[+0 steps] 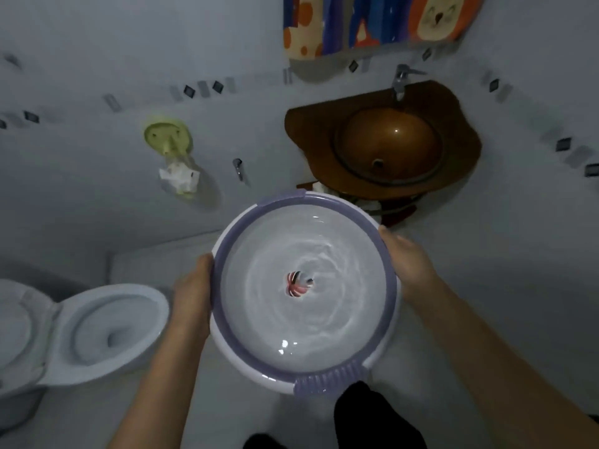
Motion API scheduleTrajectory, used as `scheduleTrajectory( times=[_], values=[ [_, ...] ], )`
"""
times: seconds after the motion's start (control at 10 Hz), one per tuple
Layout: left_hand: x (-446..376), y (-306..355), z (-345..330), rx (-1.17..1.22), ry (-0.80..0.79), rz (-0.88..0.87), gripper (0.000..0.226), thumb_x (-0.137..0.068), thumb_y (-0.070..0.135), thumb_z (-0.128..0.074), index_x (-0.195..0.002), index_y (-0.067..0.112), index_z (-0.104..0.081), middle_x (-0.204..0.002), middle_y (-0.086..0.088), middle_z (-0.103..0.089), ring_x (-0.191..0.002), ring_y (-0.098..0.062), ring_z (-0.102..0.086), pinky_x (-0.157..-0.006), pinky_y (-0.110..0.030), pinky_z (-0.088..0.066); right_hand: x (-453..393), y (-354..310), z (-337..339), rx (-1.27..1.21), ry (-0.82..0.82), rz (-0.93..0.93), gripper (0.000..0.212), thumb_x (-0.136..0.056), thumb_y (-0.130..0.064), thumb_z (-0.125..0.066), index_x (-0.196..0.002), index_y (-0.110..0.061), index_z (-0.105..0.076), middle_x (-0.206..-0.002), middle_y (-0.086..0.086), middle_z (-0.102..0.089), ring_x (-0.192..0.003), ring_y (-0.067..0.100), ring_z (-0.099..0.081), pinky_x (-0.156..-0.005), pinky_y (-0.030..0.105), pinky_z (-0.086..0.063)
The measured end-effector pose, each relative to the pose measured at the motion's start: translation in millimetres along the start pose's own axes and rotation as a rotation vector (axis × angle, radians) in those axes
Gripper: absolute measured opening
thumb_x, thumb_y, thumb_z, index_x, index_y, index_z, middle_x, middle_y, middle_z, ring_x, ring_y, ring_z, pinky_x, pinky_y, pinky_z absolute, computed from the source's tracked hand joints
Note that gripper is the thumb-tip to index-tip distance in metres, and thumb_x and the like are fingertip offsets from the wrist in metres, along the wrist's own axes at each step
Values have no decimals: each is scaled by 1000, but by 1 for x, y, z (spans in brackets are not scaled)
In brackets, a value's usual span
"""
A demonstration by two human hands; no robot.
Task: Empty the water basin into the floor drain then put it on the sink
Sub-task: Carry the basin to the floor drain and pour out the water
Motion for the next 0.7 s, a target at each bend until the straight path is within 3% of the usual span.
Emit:
scheduleTrajectory(
  times=[0.1, 0.2, 0.3, 0.4, 0.5, 0.6, 0.7],
  values=[
    [-6, 3, -31, 26, 66, 59, 35, -84, 43, -52, -76, 11, -62, -69, -10, -64, -63, -23, -56, -55, -33, -45, -46, -18, 2, 125, -63, 34, 37, -98, -51, -45, -97, -20, -64, -102, 2, -70, -82, 19, -63, -70, 28, -49],
    [-22, 0, -58, 58, 118, 82, 25, -83, 42, -52, -71, 19, -55, -63, -2, -57, -62, -19, -51, -57, -33, -43, -83, -31, 1, 116, -122, 145, 54, -95, -54, -47, -111, -6, -66, -109, 16, -70, -96, 33, -67, -82, 40, -53],
    [-38, -6, -77, 73, 157, 105, 30, -86, 44, -53, -70, 19, -56, -64, -2, -57, -60, -17, -50, -58, -32, -43, -110, -28, -5, 138, -174, 171, 59, -94, -58, -45, -116, -6, -64, -105, 11, -68, -93, 27, -63, -80, 36, -49],
    [-66, -28, -91, 57, 193, 117, 32, -89, 42, -52, -68, 18, -55, -61, -1, -54, -56, -13, -47, -50, -25, -43, -144, -15, -25, 160, -194, 168, 48, -97, -51, -46, -110, -9, -65, -90, 1, -64, -80, 14, -58, -73, 28, -45],
    [-106, -65, -102, 15, 211, 104, 35, -93, 37, -50, -73, 10, -58, -66, -9, -52, -44, -4, -42, -40, -18, -38, -181, 17, -49, 170, -187, 110, 32, -96, -49, -49, -86, -21, -60, -76, -9, -62, -67, 5, -58, -66, 24, -46],
    [-147, -118, -113, 33, 231, 146, 29, -91, 38, -52, -74, 15, -56, -69, -7, -51, -50, -6, -43, -49, -24, -39, -229, 72, -81, 210, -194, 71, 35, -98, -35, -52, -66, -21, -53, -56, -7, -56, -49, 4, -54, -56, 21, -46],
    [-195, -192, -129, 33, 236, 161, 32, -88, 43, -53, -67, 19, -54, -58, 3, -50, -48, -7, -43, -45, -19, -38, -277, 136, -113, 190, -206, -23, 35, -93, -42, -57, -69, -16, -59, -61, 2, -58, -51, 9, -54, -53, 25, -46]
  ],
)
Point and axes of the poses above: each hand's wrist, its own x-axis away from the middle knuckle, its own z-axis out of the back of the hand, y = z × x, the point moved 3 cm from there along -x, towards the middle knuckle
